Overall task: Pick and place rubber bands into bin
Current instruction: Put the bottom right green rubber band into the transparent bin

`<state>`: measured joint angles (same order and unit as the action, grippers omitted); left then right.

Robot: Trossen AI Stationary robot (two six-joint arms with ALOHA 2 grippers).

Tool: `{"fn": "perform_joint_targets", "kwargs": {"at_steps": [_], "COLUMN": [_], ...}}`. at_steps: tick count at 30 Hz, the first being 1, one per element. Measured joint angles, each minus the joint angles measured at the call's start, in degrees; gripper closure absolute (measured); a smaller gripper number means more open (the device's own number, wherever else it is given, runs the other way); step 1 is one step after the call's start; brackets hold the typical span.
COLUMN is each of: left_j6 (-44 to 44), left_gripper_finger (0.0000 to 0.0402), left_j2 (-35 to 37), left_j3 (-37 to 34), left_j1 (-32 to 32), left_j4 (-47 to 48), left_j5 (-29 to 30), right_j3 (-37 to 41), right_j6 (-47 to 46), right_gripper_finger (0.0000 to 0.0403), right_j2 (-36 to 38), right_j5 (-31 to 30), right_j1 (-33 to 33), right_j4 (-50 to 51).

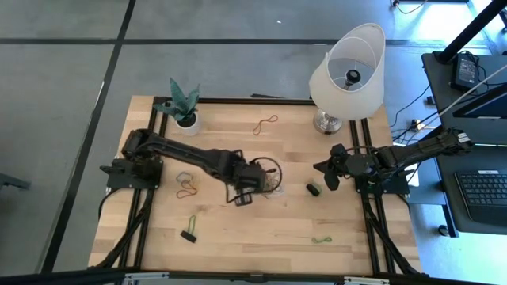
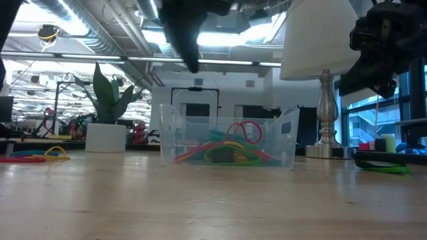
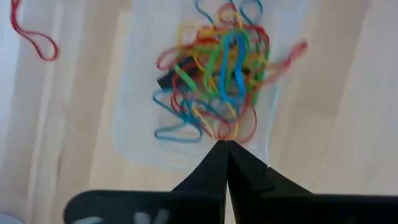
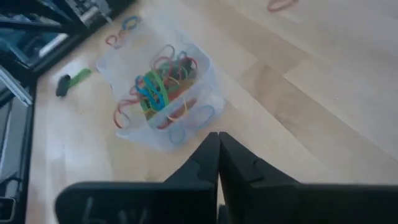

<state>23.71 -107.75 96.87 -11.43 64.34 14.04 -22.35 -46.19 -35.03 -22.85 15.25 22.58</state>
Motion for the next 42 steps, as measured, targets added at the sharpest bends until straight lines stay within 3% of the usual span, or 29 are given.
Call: {"fn": "perform_joint_targets", "kwargs": {"at_steps": [4,11,14,19,24,30,36,42], "left_j6": [2.0,9.8,15.3,20.4,22.2,22.2,22.0,19.6], "left_gripper_finger": [0.0399,0.0399,0.0399,0.0398,0.0398,0.0398,0.0398,0.0398], "left_j2": [5.5,20.6,26.5,34.3,38.8,40.2,39.8,39.8], "left_j3": [-8.0,-29.6,-37.8,-46.8,-51.3,-54.1,-54.4,-54.4], "left_j1": [-2.2,-4.7,-5.9,-8.1,-11.1,-13.8,-16.1,-17.1], "left_j4": [-2.5,-17.6,-21.7,-22.2,-22.5,-22.2,-22.4,-22.6], "left_j5": [0.8,1.2,3.0,2.6,2.8,2.8,2.5,2.5], "right_j3": [0.0,-6.2,-13.1,-28.3,-40.9,-49.8,-53.0,-52.2], "right_j6": [3.2,4.5,4.2,-2.7,-12.5,-21.8,-33.6,-32.9], "right_gripper_finger": [0.0399,0.0401,0.0401,0.0402,0.0402,0.0402,0.0402,0.0376], "right_j2": [-2.1,-13.1,-19.7,-31.3,-42.2,-54.2,-62.2,-66.5], "right_j5": [-0.1,-0.2,-0.1,0.0,4.5,15.5,27.1,28.8], "right_j1": [0.1,0.5,2.2,6.4,9.3,14.3,21.3,27.4], "right_j4": [-5.8,-9.4,-4.4,15.3,30.3,36.5,36.7,36.7]}}
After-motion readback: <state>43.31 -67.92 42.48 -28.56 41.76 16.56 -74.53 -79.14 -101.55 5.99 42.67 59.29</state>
